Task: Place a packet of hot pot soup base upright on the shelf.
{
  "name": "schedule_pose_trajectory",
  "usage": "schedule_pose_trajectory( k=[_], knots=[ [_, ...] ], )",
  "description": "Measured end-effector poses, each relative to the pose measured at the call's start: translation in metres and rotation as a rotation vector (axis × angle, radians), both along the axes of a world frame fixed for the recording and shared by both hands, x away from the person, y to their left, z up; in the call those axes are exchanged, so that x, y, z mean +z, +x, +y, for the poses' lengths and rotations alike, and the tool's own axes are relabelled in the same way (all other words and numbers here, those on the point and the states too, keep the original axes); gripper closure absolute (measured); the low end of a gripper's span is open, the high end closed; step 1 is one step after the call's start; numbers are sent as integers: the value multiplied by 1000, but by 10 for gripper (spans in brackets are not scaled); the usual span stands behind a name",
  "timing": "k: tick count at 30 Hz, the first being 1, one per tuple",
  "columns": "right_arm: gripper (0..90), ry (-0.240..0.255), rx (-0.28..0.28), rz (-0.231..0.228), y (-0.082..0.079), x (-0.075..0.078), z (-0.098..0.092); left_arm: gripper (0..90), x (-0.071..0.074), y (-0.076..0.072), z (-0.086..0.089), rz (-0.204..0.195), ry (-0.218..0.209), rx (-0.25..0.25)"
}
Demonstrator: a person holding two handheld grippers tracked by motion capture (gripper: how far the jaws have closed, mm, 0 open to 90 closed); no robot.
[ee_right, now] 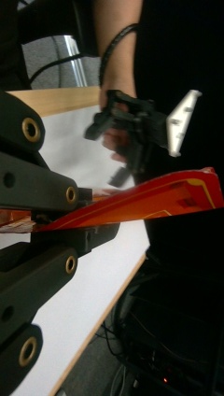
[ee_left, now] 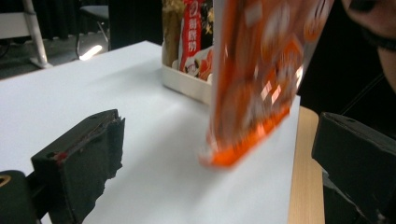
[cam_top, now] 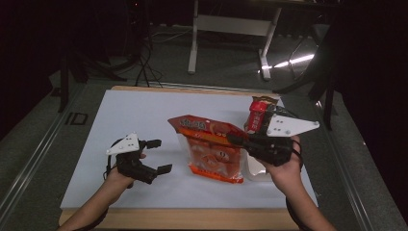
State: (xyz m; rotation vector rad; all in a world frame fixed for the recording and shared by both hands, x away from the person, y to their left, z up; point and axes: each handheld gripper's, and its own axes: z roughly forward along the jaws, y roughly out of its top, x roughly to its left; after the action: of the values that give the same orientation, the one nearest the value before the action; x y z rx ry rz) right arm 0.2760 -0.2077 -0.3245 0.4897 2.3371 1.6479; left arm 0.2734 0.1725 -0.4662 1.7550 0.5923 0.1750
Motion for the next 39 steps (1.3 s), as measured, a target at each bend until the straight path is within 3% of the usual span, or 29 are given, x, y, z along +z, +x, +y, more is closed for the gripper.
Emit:
schedule_pose_trajectory(
  k=[5, 11, 20, 28, 39],
  knots=[
    [900, 25, -61, -38, 5, 20, -19, 24, -16, -8, 3, 34, 11, 15],
    [900, 43, -117, -63, 10, 34, -43, 24, -25, -13, 4, 39, 14, 41],
    [900, 50, -218, -70, 16, 42, -80, 24, -33, -12, 4, 46, 26, 49],
    [900, 55, -296, -46, 20, 35, -112, 24, -35, -10, 5, 50, 22, 54],
    [900, 22, -352, 20, 31, 8, -128, 24, -37, -8, 5, 58, 24, 55]
  ],
)
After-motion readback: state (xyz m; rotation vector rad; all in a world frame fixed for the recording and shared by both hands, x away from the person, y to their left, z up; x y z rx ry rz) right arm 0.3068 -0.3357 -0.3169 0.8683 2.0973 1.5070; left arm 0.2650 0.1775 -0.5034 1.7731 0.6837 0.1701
